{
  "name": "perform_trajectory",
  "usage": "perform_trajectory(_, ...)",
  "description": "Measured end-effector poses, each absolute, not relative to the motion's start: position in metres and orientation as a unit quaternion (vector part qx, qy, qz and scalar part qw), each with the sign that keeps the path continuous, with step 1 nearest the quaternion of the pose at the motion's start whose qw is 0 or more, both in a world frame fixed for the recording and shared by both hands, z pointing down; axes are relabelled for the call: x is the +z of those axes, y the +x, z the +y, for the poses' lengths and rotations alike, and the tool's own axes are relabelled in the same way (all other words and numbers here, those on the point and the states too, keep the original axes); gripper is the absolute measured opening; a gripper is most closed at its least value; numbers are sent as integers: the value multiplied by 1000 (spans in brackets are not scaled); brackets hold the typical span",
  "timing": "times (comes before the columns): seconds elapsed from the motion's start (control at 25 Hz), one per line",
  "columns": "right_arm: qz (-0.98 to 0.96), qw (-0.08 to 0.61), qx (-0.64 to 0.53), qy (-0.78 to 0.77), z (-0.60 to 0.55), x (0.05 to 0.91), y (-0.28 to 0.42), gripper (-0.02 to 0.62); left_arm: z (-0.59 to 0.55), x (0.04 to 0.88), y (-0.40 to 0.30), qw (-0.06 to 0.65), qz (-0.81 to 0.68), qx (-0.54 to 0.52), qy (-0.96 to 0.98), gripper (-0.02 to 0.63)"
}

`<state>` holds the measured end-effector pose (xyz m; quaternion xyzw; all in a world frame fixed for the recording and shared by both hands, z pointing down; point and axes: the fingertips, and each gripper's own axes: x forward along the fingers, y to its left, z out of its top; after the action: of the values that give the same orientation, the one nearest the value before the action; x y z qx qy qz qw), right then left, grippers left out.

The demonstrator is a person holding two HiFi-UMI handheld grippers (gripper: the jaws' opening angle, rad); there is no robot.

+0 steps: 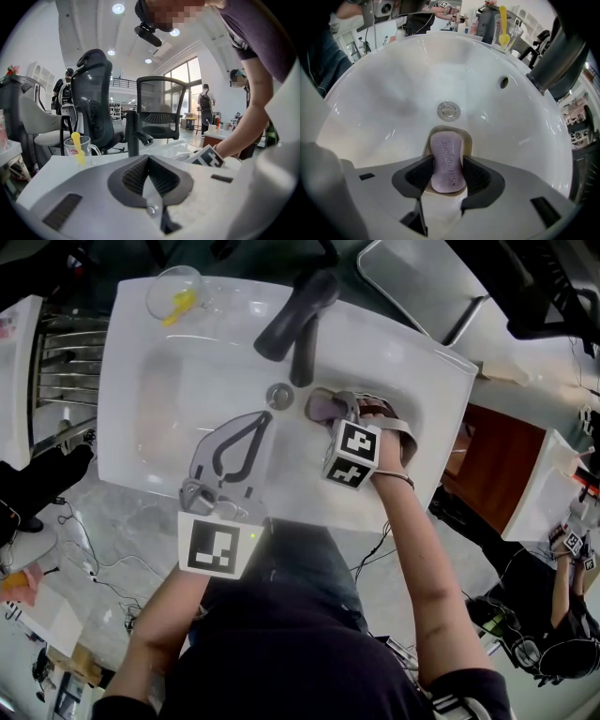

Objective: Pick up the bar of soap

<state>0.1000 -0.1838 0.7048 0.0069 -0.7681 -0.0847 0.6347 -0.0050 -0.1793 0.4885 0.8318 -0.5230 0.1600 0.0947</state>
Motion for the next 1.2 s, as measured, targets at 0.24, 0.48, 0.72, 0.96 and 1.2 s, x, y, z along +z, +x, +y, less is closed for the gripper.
perform_trajectory(0.24,-736,669,-103,-17,-186,707,97,199,-178,489,-4,94,-526,162,830,-3)
perform_trajectory(0.48,-724,673,-150,-9,-192,703,95,193,-173,486,-5,86,-525,173,829,-3)
perform_trajectory(0.72,-739,649,-178,29,-196,676,92,190,-166,481,-6,87,-529,173,826,-3)
perform_trajectory(0.96,-765,607,-199,84,-194,626,86,190,-168,461,2,65,-526,162,832,-3)
perform_trajectory(1.2,-769,585,-228,120,-188,577,91,189,-173,436,4,43,-528,146,835,-3)
